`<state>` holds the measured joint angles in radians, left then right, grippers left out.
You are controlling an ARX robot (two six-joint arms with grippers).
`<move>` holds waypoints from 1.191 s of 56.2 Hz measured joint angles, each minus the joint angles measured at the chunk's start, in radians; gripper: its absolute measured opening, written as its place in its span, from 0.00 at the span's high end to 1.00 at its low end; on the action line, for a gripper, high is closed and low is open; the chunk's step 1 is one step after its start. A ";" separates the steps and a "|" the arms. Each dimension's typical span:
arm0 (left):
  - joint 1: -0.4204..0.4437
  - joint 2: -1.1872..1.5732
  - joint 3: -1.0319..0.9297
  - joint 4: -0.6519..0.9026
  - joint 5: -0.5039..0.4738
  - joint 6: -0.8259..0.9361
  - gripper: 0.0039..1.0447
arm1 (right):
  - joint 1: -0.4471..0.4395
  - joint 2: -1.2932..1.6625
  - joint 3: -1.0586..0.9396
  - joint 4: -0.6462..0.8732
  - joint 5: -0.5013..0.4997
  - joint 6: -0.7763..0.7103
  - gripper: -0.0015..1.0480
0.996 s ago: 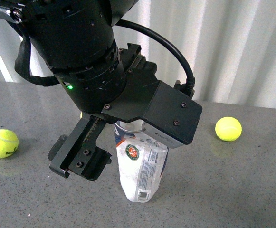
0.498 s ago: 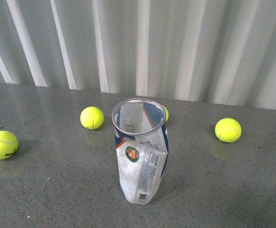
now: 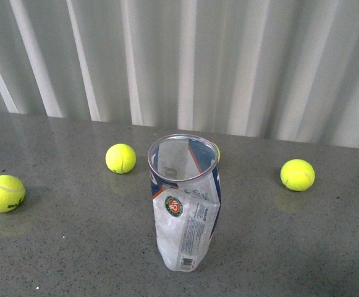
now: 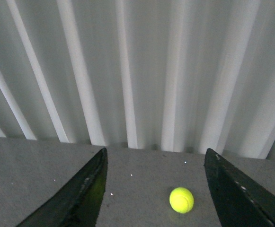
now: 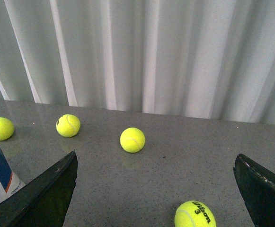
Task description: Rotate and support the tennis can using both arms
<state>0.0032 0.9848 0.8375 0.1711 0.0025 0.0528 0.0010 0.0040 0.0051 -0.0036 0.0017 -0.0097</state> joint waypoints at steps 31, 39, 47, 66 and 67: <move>-0.003 -0.334 -0.601 0.235 -0.002 -0.052 0.97 | 0.000 0.000 0.000 0.000 0.000 0.000 0.07; -0.003 -0.391 -0.660 0.235 -0.002 -0.052 0.97 | 0.000 0.000 0.000 0.000 0.000 0.000 0.07; -0.003 -0.448 -0.704 0.230 -0.002 -0.052 0.97 | 0.000 0.000 0.000 0.000 0.000 0.000 0.07; -0.003 -0.578 -0.771 0.167 -0.002 -0.052 0.97 | 0.000 0.000 0.000 0.000 0.000 0.000 0.07; -0.003 -0.586 -0.773 0.162 -0.002 -0.052 0.97 | 0.000 0.000 0.000 0.000 0.000 0.000 0.07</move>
<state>0.0002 0.3992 0.0643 0.3332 0.0002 0.0006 0.0010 0.0036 0.0051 -0.0036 0.0017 -0.0097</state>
